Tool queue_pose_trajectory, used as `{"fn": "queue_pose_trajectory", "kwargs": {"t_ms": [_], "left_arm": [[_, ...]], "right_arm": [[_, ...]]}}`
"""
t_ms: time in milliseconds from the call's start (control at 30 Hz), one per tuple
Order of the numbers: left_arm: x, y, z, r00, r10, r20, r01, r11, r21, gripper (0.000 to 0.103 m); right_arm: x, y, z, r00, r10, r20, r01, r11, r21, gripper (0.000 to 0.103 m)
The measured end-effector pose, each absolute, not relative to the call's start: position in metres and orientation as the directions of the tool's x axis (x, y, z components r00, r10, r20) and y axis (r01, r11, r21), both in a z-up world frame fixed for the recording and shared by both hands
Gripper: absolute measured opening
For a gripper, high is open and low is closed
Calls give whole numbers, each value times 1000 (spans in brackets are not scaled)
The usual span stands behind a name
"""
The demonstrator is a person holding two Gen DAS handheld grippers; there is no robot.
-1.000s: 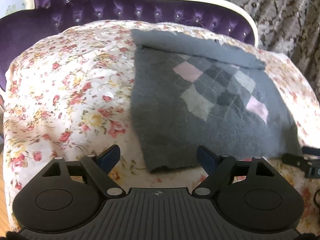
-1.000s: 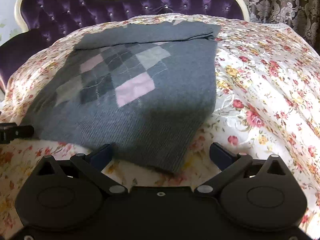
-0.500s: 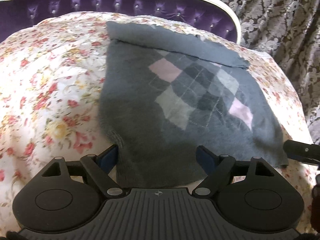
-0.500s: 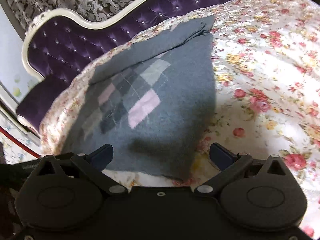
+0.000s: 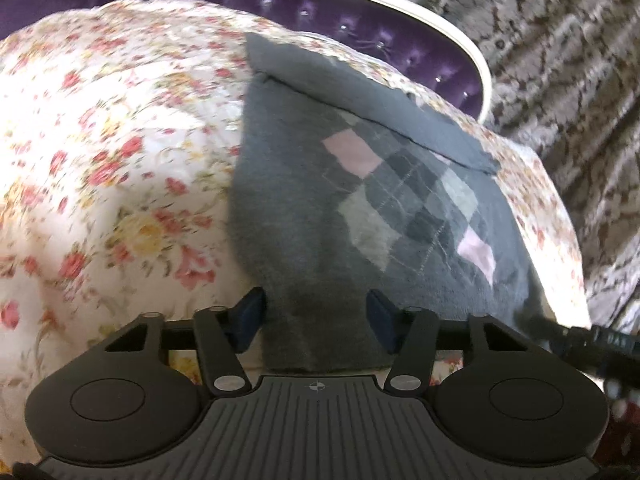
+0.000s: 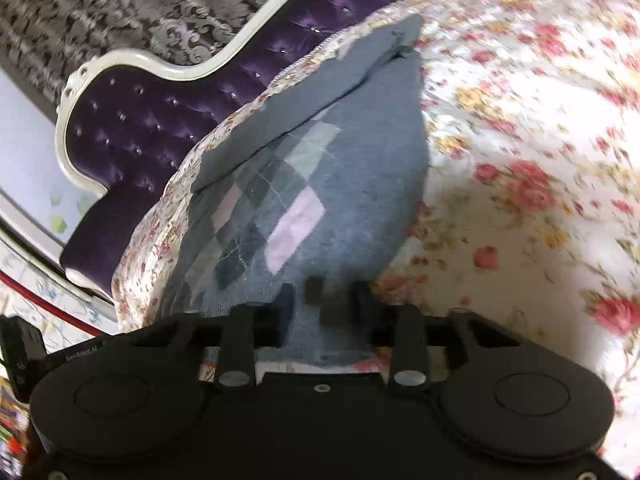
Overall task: Fold small clothes
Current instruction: 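Grasp the sweater hem with both tools and close them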
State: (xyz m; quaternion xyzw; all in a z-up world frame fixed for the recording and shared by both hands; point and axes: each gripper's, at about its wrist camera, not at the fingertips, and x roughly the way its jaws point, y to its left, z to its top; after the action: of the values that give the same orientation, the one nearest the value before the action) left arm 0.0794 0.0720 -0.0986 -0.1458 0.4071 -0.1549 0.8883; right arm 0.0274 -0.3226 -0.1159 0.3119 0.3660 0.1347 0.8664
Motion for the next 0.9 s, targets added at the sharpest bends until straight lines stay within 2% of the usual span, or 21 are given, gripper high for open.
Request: {"fn": "queue_pose_trajectory", "kwargs": {"t_ms": [133, 167, 233, 267, 333, 467, 533, 567, 700, 900], "left_arm": [[82, 70, -99, 624, -391, -676, 156, 911, -383, 49], [83, 67, -99, 627, -391, -673, 163, 911, -378, 46], [85, 64, -100, 629, -398, -668, 181, 910, -372, 31], [86, 63, -101, 622, -417, -663, 193, 902, -386, 16], [87, 67, -104, 614, -451, -648, 192, 881, -431, 15], [84, 71, -105, 622, -454, -638, 185, 877, -443, 11], [81, 74, -101, 635, -446, -631, 178, 879, -442, 11], [80, 76, -99, 641, -441, -629, 176, 881, -439, 10], [77, 84, -82, 664, -446, -600, 173, 872, -457, 10], [86, 85, -36, 683, -492, -540, 251, 852, -459, 10]], "right_arm": [[24, -327, -122, 690, 494, -528, 4, 728, 686, 39], [25, -326, -123, 691, 497, -525, 1, 726, 687, 39], [27, -324, -124, 692, 505, -517, -3, 718, 697, 39], [28, -323, -124, 692, 508, -514, -3, 713, 701, 39], [30, -322, -125, 693, 511, -509, -1, 706, 708, 39], [29, -320, -123, 693, 504, -517, 2, 715, 699, 39], [28, -318, -121, 694, 485, -532, 4, 737, 676, 29], [28, -315, -119, 689, 467, -554, 0, 765, 644, 14], [21, -310, -105, 691, 421, -588, -22, 825, 565, 14], [17, -324, -72, 740, 435, -513, -60, 803, 593, 14]]}}
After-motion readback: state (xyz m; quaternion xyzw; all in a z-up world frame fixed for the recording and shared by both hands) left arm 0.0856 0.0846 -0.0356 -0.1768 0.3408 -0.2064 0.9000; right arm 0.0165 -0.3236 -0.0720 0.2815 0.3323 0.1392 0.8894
